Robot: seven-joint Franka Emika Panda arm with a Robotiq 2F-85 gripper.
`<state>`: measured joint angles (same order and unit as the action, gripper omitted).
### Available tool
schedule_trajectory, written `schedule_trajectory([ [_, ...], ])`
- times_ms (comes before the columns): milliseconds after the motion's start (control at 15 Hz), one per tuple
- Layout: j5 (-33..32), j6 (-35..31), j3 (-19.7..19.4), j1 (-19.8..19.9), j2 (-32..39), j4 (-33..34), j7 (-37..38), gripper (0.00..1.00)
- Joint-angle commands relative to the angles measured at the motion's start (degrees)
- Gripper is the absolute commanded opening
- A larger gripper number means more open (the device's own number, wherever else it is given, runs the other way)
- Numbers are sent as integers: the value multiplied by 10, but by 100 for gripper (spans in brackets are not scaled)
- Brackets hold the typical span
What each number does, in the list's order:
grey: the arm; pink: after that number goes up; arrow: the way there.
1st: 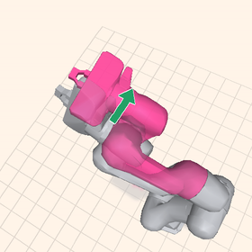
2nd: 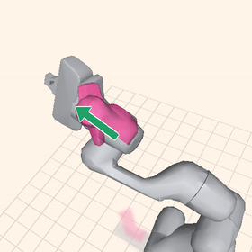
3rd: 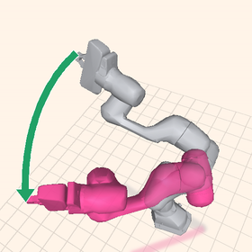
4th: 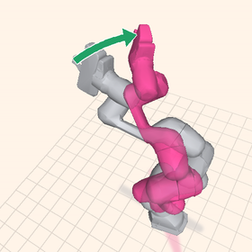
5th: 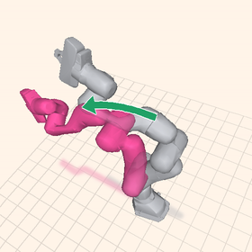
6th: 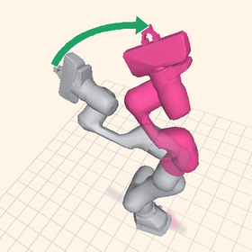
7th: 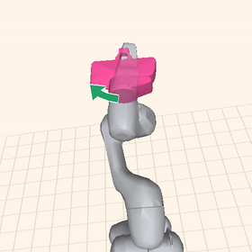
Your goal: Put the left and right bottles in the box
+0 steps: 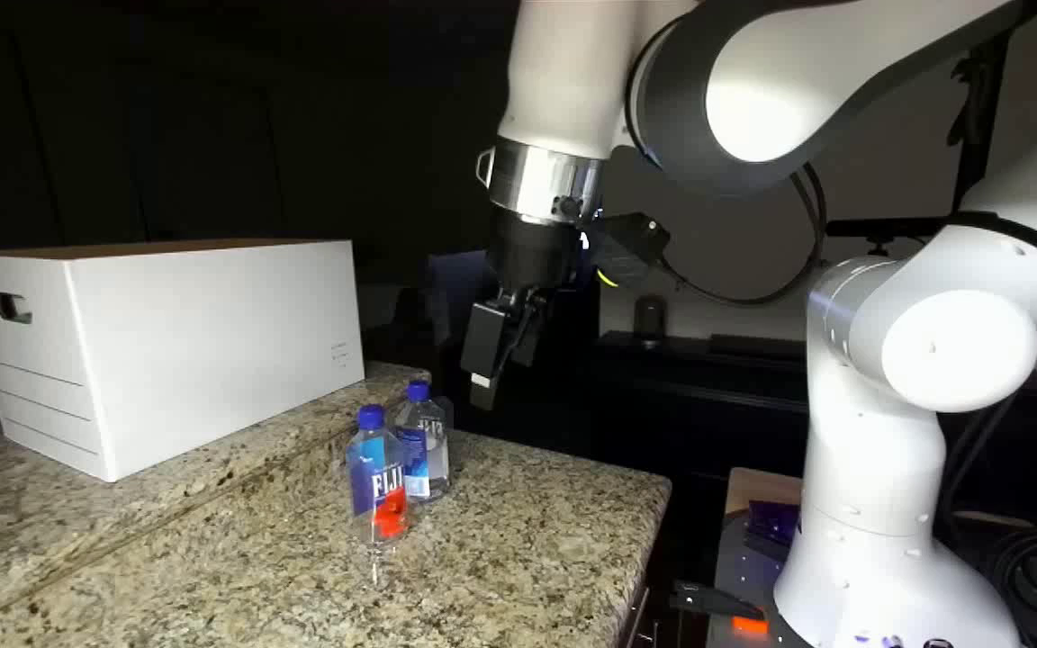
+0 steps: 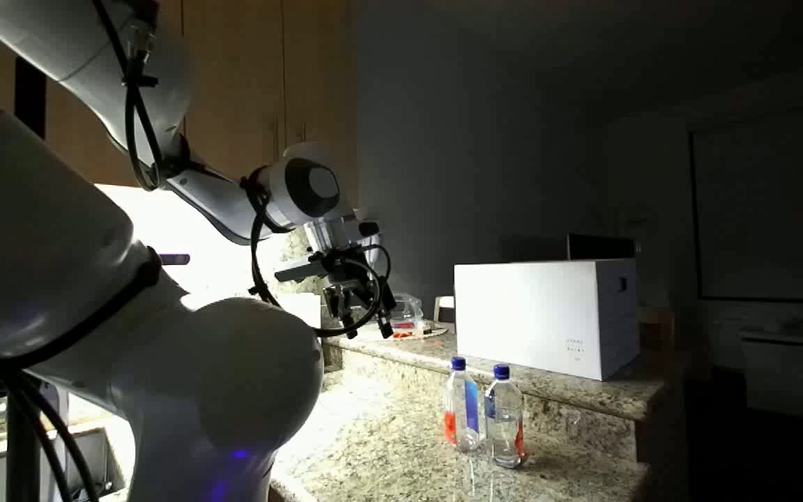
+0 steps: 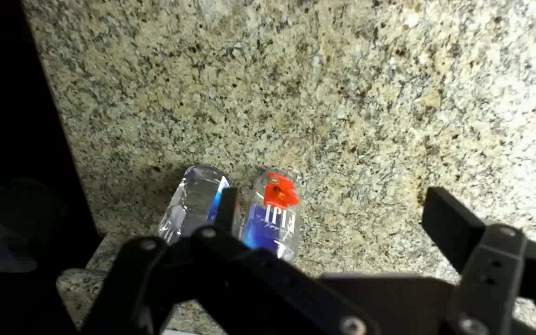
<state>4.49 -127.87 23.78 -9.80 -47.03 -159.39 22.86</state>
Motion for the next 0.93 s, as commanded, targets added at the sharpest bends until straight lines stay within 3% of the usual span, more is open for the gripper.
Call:
schedule_trajectory([
  [0, -7, 3, -7, -6, 3, -4, 5, 100],
  [533, -17, -5, -2, 2, 8, -5, 12, 100],
  [867, -33, -97, -9, 56, 97, 40, 12, 100],
])
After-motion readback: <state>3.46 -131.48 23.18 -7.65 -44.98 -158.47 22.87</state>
